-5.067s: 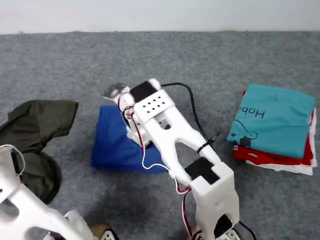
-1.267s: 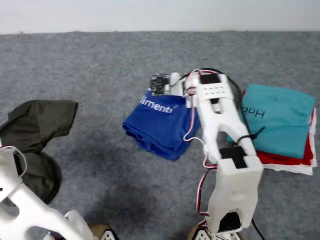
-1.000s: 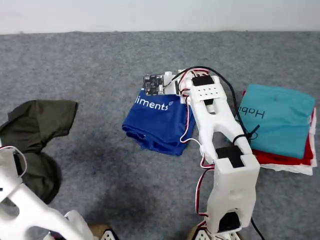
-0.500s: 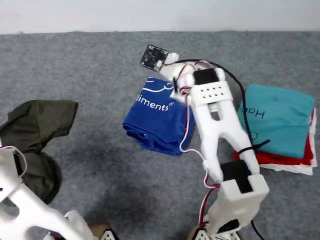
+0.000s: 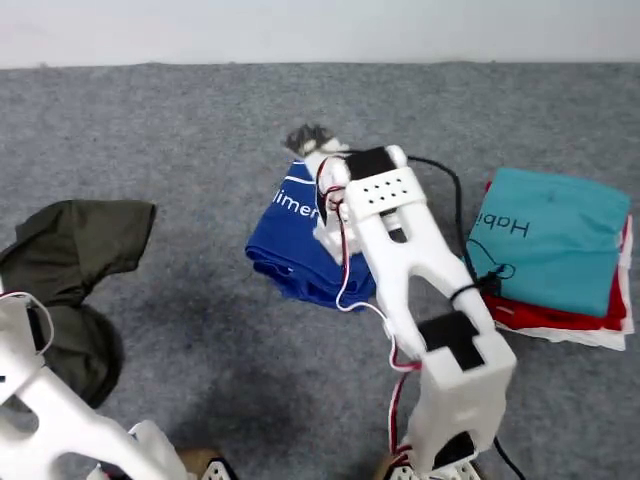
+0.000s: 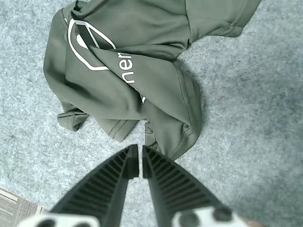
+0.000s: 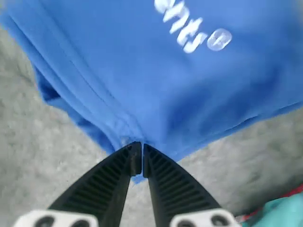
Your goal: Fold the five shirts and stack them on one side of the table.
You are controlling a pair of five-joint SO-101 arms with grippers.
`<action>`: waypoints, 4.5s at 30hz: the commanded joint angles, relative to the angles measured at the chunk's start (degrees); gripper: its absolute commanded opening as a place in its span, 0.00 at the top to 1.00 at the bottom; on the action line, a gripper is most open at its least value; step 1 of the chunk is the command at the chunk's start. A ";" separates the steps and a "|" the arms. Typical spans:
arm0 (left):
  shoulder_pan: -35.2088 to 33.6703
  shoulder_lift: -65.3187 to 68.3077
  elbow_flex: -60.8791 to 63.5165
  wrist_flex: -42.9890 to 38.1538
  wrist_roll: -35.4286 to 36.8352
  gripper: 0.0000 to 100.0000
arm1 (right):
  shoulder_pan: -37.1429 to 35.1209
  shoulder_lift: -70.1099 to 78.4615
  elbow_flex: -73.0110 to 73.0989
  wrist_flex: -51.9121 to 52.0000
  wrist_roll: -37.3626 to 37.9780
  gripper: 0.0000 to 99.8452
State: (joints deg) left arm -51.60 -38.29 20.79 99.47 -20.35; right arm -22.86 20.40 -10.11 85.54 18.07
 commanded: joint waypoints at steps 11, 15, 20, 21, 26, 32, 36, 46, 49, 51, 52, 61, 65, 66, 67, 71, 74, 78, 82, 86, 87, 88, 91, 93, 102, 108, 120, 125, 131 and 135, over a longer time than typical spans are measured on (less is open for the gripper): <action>0.00 -1.05 -0.22 0.09 -0.35 0.98 | -0.22 0.84 -0.79 14.29 -3.96 0.99; 0.00 -1.05 -0.22 0.09 -0.35 0.98 | -0.57 -4.97 -2.29 10.68 -4.22 0.99; 0.00 -1.14 -0.22 0.09 -0.35 0.98 | -0.92 -4.62 -3.78 -2.33 -4.04 0.99; 0.00 -1.14 -0.22 0.09 -0.35 0.98 | -0.66 -3.30 -3.78 -4.62 -3.96 0.99; 0.00 -1.14 -0.22 0.53 -0.35 0.98 | 2.42 7.87 -3.78 -5.76 -3.87 0.99; -0.09 -1.23 -0.22 0.53 -0.35 0.98 | 3.47 13.67 -5.98 8.40 -3.87 0.99; 0.00 -1.14 -0.22 0.35 -0.35 0.98 | 2.24 12.18 -10.99 13.58 -4.22 0.99; 0.00 -0.79 -0.22 0.09 -0.35 0.98 | -4.62 12.88 -25.49 12.44 -4.40 0.99; 0.00 -0.79 -0.13 0.09 -0.35 0.98 | -8.22 16.04 -25.49 9.80 -4.40 0.99; 0.09 -0.79 0.48 0.00 -0.35 0.98 | -10.59 18.33 -25.49 7.52 -4.40 0.99; 0.09 -0.79 1.19 0.00 -0.35 0.98 | -11.65 19.47 -25.58 6.29 -4.40 0.99; 0.00 -1.23 5.14 -0.79 -0.35 0.98 | -13.85 19.56 -29.01 2.68 -4.22 0.99; 0.00 -1.23 4.09 -0.79 -0.35 0.98 | -12.35 15.60 -33.76 10.59 -4.31 0.99; 0.00 -1.23 3.91 -0.79 -0.35 0.98 | -11.65 14.90 -34.29 12.70 -4.31 0.99; 0.00 -1.23 3.74 -0.79 -0.35 0.98 | -11.03 14.20 -34.55 14.46 -4.31 0.99; 0.00 -1.23 4.00 -0.79 -0.35 0.98 | -6.90 12.09 -34.46 17.45 -5.98 0.99; 0.00 -1.23 4.09 -0.79 -0.35 0.98 | -3.74 10.42 -34.64 17.19 -11.78 0.99; 0.00 -1.14 4.09 -0.79 -0.35 0.98 | -1.63 10.15 -34.46 17.27 -18.46 0.98; 0.09 -0.70 4.09 -1.05 -0.35 0.98 | 0.92 11.30 -34.46 17.10 -33.93 0.86; 2.37 -0.70 4.09 -2.20 -0.35 0.98 | 1.80 14.99 -34.73 16.31 -45.89 0.66; 3.43 -0.70 4.09 -2.20 -0.35 0.98 | 1.89 15.87 -34.73 15.52 -47.12 0.63; 4.31 -0.70 4.09 -2.20 -0.35 0.98 | 1.89 16.84 -34.73 14.73 -48.09 0.62; 5.80 -0.70 4.18 -2.20 -0.18 0.98 | 2.33 19.65 -34.73 12.18 -49.14 0.62; 6.07 -0.70 4.18 -2.29 -0.18 0.98 | 3.03 21.58 -34.73 10.77 -49.14 0.62; 6.24 -0.62 5.14 -2.81 -0.26 0.98 | 5.05 30.64 -34.73 1.89 -49.14 0.62; 6.24 -0.70 9.71 -4.57 -0.26 0.98 | 4.26 34.95 -34.73 0.75 -49.23 0.65; 6.24 -0.70 10.77 -6.07 -0.26 0.98 | 7.60 31.16 -37.27 8.84 -32.70 0.99; 6.24 -0.70 10.77 -5.98 -0.26 0.98 | 10.86 23.87 -44.48 17.45 -25.41 0.99; 6.24 -0.70 10.68 -5.98 -0.35 0.98 | 15.43 10.33 -44.48 17.45 -18.20 0.99; 6.24 -0.70 10.68 -5.98 -0.35 0.98 | 17.63 5.85 -44.48 17.45 -13.71 0.99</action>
State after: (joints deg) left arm -45.71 -38.29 32.22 94.46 -20.35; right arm -7.12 32.97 -51.43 100.48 1.27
